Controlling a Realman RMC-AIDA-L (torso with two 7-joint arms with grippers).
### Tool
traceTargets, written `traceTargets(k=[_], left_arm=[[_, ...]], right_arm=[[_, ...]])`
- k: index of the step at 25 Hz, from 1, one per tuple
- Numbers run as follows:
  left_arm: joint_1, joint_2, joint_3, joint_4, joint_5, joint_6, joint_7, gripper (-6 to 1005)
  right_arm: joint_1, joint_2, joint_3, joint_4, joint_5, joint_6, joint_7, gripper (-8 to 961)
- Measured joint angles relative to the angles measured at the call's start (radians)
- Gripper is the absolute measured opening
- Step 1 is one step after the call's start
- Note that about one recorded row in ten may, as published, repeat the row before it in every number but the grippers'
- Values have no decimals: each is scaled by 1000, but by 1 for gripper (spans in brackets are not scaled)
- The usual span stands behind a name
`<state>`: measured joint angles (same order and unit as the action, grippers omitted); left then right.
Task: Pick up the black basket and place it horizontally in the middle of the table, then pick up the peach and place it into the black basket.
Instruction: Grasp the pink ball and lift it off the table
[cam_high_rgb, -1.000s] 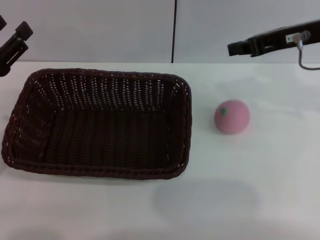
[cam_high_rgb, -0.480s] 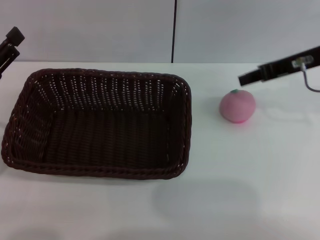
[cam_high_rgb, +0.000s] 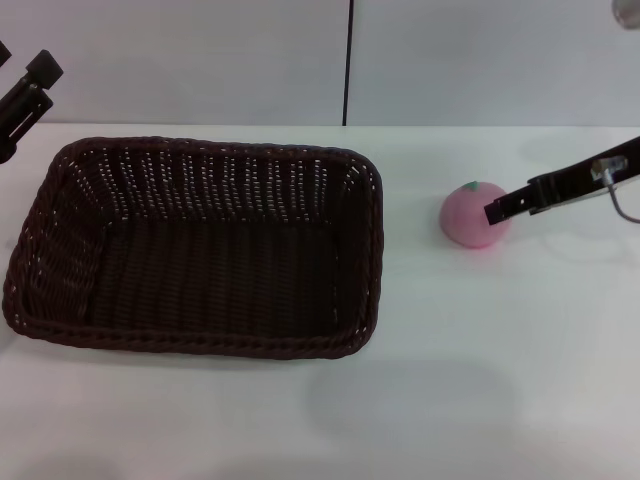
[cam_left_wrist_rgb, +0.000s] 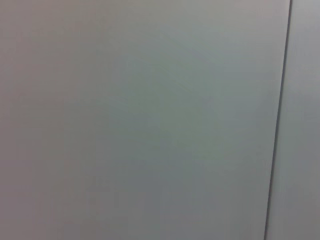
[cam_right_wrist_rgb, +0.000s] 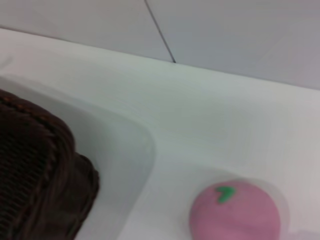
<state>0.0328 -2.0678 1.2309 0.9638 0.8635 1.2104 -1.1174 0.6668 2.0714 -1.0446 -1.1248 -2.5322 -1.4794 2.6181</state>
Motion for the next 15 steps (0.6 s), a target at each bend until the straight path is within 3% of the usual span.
traceTargets(k=[9,15], left_arm=[[-1,0,-2,5,0,0,-6,687],[-7,0,-2,1,0,-1,-6,687]], right_arm=[[30,-6,-3,184,3,167,-43,651],[51,-3,-6,258,11,260,-88,593]])
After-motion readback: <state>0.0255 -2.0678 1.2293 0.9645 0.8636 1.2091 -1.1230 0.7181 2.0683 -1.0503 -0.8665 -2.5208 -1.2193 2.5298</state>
